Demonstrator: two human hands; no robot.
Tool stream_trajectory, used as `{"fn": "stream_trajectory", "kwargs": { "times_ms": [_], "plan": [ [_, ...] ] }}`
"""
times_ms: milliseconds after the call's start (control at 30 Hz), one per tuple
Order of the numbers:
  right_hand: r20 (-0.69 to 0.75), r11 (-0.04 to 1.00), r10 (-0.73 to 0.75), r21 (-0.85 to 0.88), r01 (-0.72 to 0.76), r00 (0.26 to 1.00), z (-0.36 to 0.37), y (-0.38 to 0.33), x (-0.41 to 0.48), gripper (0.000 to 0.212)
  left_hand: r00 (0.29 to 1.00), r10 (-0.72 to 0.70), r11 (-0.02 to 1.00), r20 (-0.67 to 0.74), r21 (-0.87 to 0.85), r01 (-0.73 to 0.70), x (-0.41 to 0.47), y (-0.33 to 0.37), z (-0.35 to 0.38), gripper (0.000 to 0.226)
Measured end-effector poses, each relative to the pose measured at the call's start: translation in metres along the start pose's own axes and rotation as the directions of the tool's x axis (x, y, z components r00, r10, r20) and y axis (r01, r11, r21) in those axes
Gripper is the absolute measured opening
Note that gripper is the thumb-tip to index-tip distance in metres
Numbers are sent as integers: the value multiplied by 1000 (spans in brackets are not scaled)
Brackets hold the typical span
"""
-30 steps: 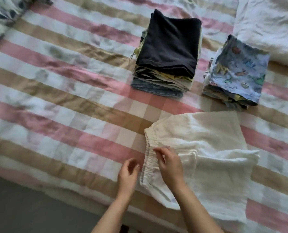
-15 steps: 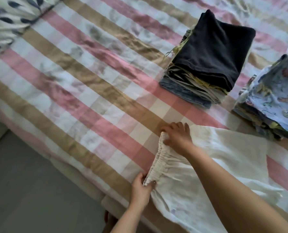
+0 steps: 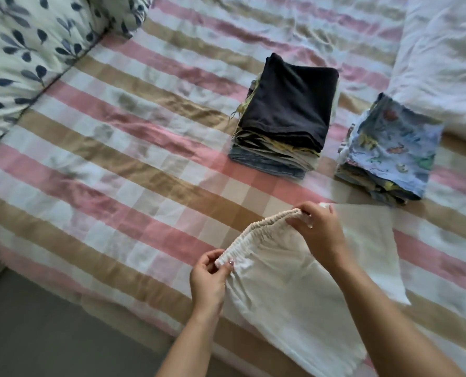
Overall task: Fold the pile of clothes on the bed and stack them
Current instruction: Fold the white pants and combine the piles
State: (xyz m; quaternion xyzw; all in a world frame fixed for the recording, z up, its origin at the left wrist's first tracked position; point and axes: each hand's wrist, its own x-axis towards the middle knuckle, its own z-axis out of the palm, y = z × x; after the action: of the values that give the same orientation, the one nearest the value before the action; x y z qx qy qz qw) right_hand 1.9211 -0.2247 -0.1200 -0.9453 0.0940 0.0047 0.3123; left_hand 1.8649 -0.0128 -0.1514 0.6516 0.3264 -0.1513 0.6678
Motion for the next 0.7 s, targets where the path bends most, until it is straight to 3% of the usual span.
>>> {"fn": "stream_trajectory", "kwargs": {
  "times_ms": [167, 500, 567, 633, 700],
  "plan": [
    [-31, 1000, -5, -18, 4, 1000, 33, -13, 3, 15, 996, 40, 986, -83, 167, -26, 23, -9, -16, 25],
    [33, 987, -108, -119, 111, 994, 104, -56, 29, 18, 971, -148, 988, -189, 17, 154, 55, -33, -47, 20],
    [-4, 975, -154, -160, 152, 988, 105, -63, 16, 18, 977, -44, 981, -207, 174, 81, 50, -33, -47, 29],
    [-67, 966, -206, -176, 191, 976, 102, -70, -6, 23, 968, 140, 954, -206, 290, -76, 44, -28, -45, 23],
    [-79, 958, -233, -187, 216, 969, 104, -76, -27, 28, 979, 133, 978, -153, 181, -105, 41, -17, -41, 8]
  ]
}}
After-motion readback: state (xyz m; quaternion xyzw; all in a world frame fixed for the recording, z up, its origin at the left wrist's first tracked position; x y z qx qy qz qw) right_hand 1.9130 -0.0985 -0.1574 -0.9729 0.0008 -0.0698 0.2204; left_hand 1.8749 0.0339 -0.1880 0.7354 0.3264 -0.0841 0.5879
